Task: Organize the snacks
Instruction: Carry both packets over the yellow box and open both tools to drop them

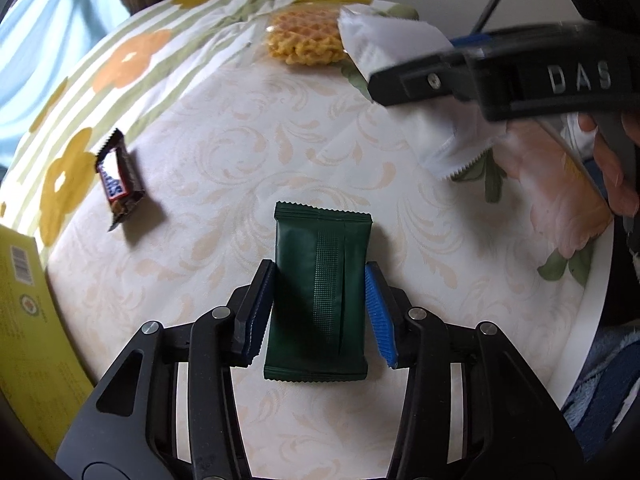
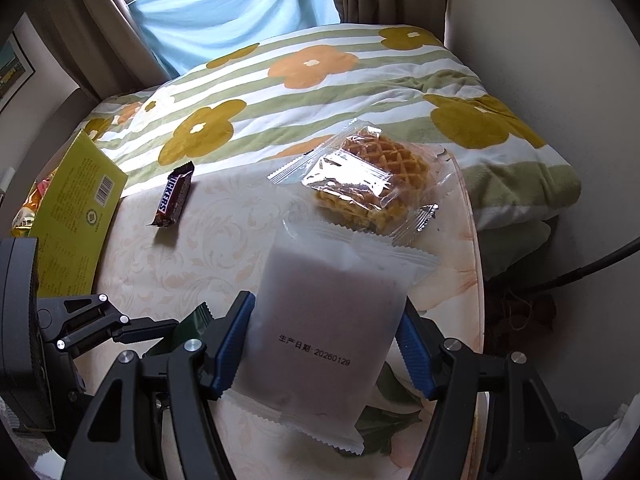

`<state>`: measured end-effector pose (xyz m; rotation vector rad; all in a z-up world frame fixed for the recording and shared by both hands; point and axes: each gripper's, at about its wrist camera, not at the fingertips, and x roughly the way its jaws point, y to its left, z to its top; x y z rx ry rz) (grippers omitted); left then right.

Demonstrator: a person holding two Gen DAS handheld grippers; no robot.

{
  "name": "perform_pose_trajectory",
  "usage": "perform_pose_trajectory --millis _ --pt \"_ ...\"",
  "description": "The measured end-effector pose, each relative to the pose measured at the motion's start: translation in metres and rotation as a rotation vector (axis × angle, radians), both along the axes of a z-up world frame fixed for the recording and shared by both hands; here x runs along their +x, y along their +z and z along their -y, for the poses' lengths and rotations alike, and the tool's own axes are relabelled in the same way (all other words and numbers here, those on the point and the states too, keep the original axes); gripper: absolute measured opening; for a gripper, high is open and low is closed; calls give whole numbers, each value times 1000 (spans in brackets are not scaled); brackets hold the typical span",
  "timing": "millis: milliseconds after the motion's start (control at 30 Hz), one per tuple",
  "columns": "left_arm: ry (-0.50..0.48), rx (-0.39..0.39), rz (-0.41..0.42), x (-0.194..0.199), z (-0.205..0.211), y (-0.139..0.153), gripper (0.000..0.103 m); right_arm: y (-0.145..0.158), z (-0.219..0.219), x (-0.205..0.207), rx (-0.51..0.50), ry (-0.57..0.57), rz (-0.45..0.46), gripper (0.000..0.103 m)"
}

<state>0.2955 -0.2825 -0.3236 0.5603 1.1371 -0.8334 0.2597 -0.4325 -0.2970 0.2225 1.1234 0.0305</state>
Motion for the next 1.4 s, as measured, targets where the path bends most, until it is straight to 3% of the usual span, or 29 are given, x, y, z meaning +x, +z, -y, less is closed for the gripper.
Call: perform_pose_trajectory --millis 267,733,967,1200,1400 --pt "83 -21 58 1 -6 39 41 22 -6 -4 8 43 31 64" --pt "357 -129 203 22 -59 168 41 119 -32 4 21 173 182 64" --pt "467 -176 260 40 -130 207 41 153 -85 22 28 271 245 64" --pt "584 -180 255 60 -233 211 41 164 -169 44 47 339 256 64" --pt "683 -119 239 80 -327 199 41 157 -246 63 65 371 244 64"
